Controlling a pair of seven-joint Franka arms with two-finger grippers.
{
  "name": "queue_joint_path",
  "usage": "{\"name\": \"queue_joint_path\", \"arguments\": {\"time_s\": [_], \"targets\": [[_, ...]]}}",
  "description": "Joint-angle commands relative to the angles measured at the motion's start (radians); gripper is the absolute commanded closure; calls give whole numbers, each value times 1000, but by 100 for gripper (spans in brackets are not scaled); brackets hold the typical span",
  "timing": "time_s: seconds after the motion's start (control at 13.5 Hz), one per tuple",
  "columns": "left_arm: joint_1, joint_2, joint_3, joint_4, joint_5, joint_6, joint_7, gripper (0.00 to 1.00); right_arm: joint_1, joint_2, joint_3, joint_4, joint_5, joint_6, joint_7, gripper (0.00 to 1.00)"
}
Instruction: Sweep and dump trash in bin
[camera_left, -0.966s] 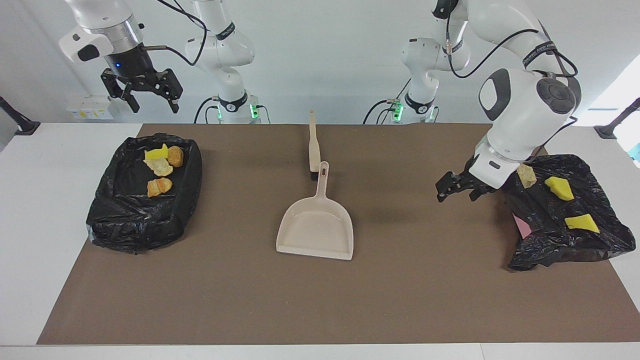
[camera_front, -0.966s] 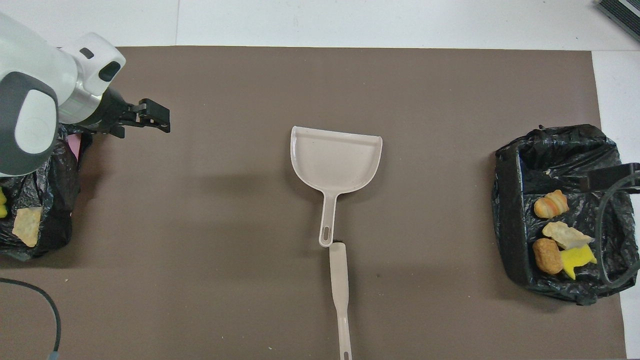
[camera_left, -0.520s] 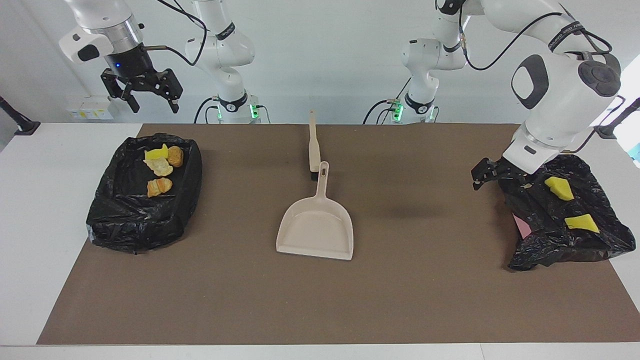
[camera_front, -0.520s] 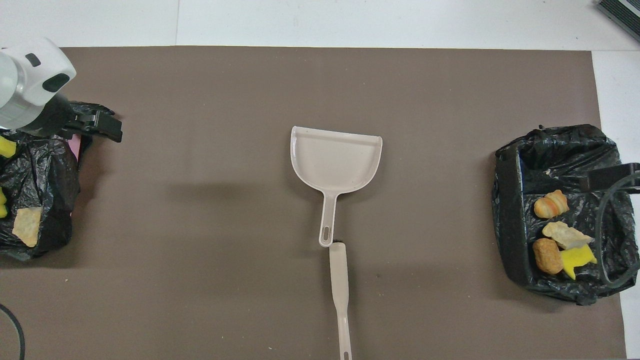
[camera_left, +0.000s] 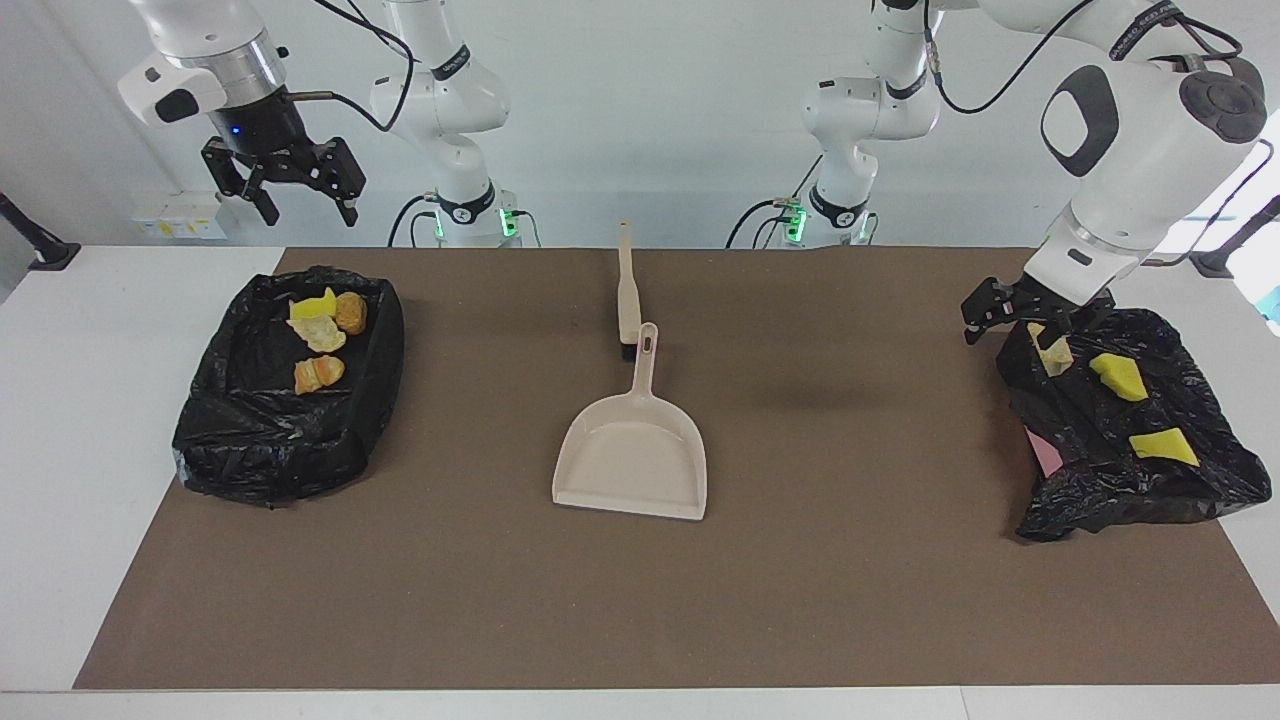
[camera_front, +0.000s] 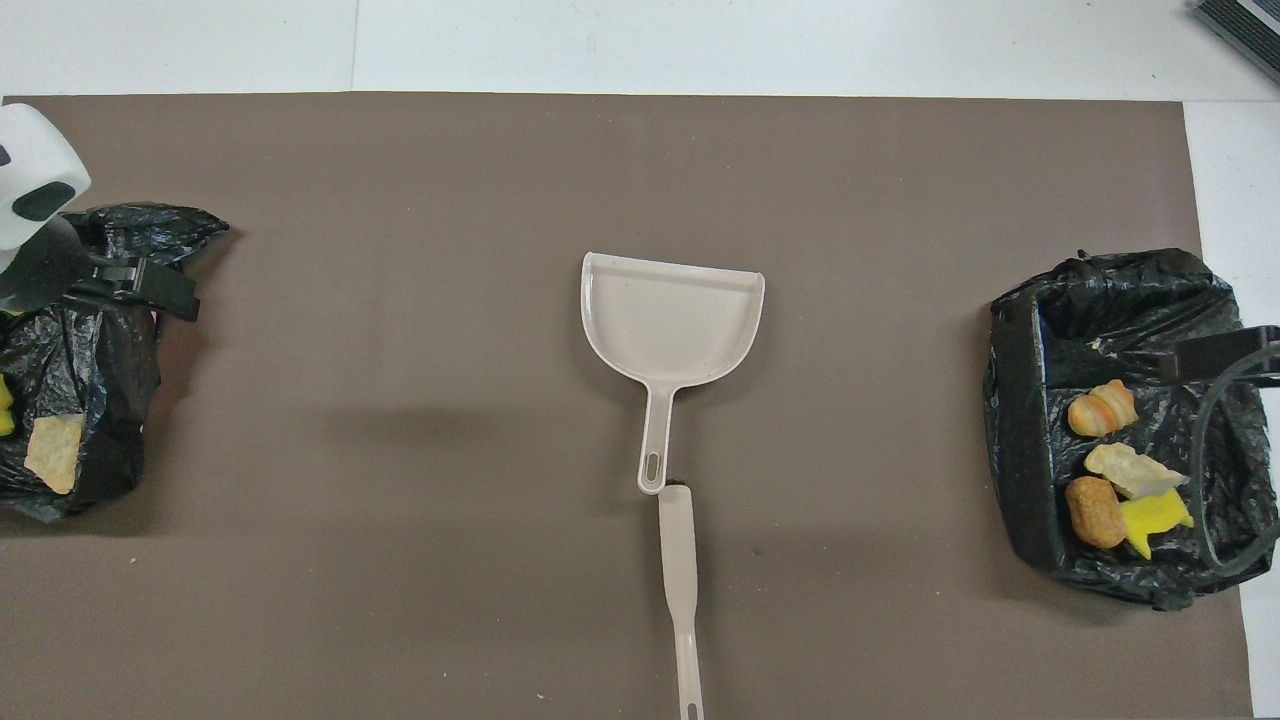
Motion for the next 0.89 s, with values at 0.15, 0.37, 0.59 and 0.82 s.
{"name": "queue_joint_path", "arguments": {"time_s": [0.15,0.37,0.59,0.82], "targets": [[82,-30,-5,-6,11,-43,28,0,-2,-13,3,-13,-10,9,-13,0],[54,-90,-20,-12,50,-89,-63,0,-2,-13,3,-13,-10,9,-13,0],[11,-117,-22,-33,60,-111,-124,0,-2,-13,3,-13,-10,9,-13,0],[25,-114,-8,-26,57,-97,54,0,-2,-13,3,-13,-10,9,-13,0]]}}
